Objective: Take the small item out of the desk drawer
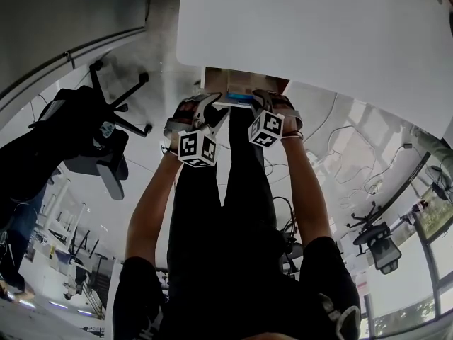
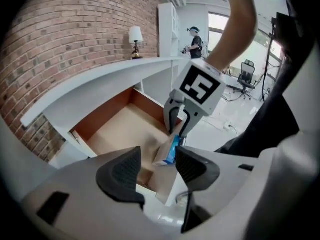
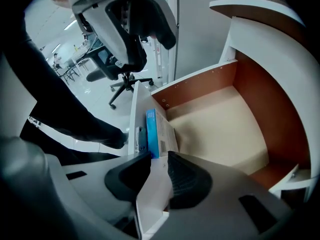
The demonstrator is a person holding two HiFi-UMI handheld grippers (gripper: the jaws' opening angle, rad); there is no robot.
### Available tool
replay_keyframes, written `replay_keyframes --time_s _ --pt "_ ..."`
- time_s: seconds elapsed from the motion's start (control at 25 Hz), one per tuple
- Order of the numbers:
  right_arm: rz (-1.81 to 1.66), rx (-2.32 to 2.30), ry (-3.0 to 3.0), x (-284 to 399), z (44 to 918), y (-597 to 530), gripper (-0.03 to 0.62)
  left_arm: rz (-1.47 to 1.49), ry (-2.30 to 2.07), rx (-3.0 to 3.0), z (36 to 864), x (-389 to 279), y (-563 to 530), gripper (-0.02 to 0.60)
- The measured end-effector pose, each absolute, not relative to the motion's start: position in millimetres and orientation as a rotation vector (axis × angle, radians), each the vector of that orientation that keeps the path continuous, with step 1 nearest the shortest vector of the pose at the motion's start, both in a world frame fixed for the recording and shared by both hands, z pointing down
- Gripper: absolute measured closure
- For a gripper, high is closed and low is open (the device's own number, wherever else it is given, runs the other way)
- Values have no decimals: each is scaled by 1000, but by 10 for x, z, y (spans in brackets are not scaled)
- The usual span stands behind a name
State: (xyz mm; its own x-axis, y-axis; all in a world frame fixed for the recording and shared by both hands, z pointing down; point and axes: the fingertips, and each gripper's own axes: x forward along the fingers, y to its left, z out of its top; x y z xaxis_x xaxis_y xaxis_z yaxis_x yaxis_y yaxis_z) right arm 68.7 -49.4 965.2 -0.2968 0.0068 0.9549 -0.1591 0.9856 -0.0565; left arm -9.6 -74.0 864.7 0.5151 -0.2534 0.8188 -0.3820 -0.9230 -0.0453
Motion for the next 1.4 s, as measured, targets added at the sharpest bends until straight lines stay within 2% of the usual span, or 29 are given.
replay_keyframes --time_s 0.48,1.16,1.32,1.4 --pt "179 145 -1902 695 9599 -640 470 1740 -197 2626 9398 107 -709 371" --pt "236 204 -1955 698 9491 -864 470 1881 7 2556 9771 228 -898 376" --pt "240 208 -1962 714 9484 -899 470 1914 36 2565 9816 227 -922 482" --pt "251 210 -1966 719 9467 -893 470 1918 56 2573 9814 233 -905 483"
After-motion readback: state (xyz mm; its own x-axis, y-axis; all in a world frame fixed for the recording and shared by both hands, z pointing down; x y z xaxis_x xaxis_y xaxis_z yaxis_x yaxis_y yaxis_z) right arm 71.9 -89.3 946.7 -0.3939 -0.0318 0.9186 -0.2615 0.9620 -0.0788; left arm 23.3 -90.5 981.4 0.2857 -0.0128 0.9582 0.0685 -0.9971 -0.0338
